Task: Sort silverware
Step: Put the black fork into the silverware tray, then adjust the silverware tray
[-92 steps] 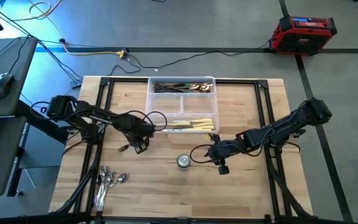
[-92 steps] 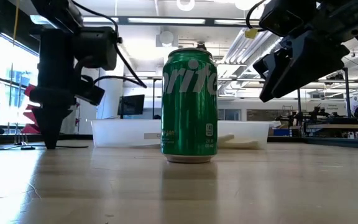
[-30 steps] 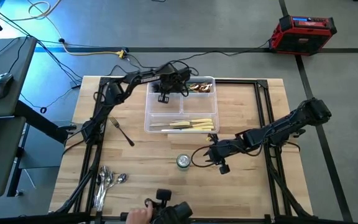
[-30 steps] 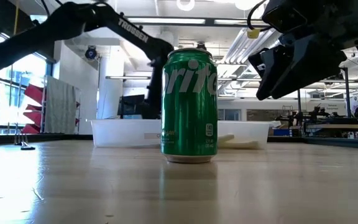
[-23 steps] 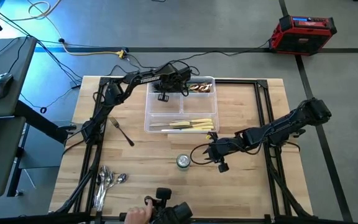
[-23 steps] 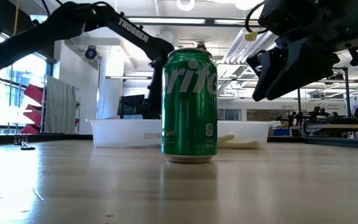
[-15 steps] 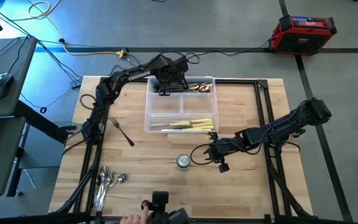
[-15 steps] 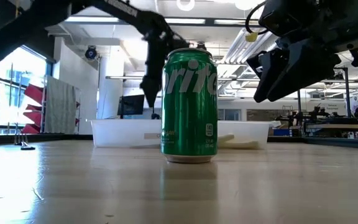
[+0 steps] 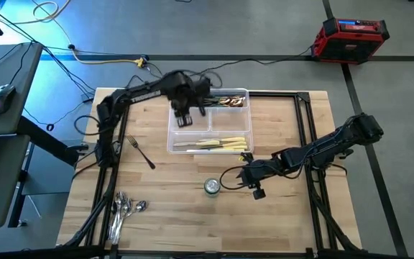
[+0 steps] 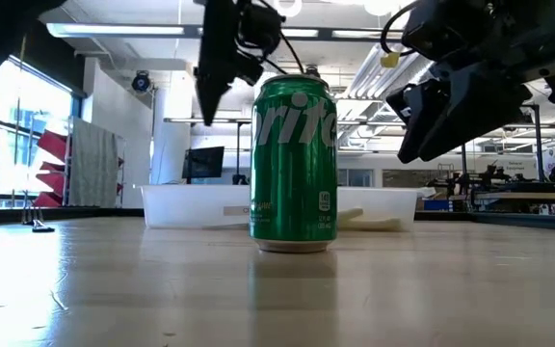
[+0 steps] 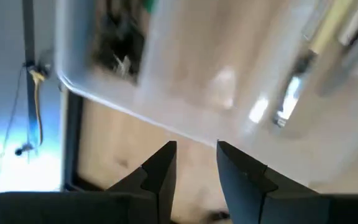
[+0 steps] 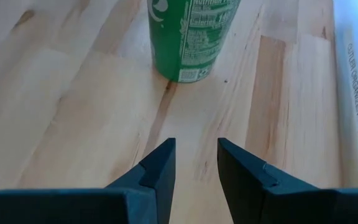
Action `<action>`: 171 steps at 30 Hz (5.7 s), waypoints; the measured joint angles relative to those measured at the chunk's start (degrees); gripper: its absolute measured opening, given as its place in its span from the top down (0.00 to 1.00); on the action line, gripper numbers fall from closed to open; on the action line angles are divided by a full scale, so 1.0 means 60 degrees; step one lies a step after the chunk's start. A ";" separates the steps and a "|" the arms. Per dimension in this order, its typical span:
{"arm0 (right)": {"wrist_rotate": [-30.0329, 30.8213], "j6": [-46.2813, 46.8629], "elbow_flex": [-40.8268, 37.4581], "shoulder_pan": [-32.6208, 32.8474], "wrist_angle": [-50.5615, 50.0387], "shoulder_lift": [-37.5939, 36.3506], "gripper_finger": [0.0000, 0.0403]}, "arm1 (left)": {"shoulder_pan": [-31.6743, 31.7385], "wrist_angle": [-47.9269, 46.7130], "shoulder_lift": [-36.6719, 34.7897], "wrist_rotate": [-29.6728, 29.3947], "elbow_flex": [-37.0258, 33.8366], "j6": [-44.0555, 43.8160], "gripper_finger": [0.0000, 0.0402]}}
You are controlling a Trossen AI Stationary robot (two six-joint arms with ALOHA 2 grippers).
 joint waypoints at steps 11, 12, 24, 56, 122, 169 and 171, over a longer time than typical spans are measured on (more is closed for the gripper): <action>-0.0091 0.1103 0.0000 0.0116 -0.0111 0.0003 0.75 | -0.2236 0.0333 -0.2689 0.0684 -0.5762 0.0093 0.76; -0.0080 0.1148 0.0000 0.0151 -0.0059 0.0004 0.75 | -0.2395 0.0564 -0.2801 0.0760 -0.6281 0.0371 0.75; 0.0209 0.1214 0.0000 0.0849 0.0544 0.0000 0.75 | -0.2929 0.2317 -0.2103 -0.0046 -0.9816 0.2139 0.65; 0.0415 0.1134 0.0000 0.1024 0.0575 0.0004 0.75 | -0.2328 0.2767 -0.1464 -0.0765 -1.0367 0.0518 0.99; 0.1836 0.0456 0.0000 0.0994 0.0307 0.0000 0.75 | -0.0037 0.5612 -0.2318 -0.1801 -0.4339 0.1694 0.71; 0.4428 0.2453 0.0000 -0.1011 -0.1007 0.1526 0.75 | -0.5532 0.9801 -0.4802 -0.4071 -1.1109 -0.5942 0.87; 0.4501 0.2453 0.0000 -0.0900 -0.1006 0.1508 0.75 | -0.5725 0.9356 -0.4873 -0.4079 -1.0882 -0.6274 0.87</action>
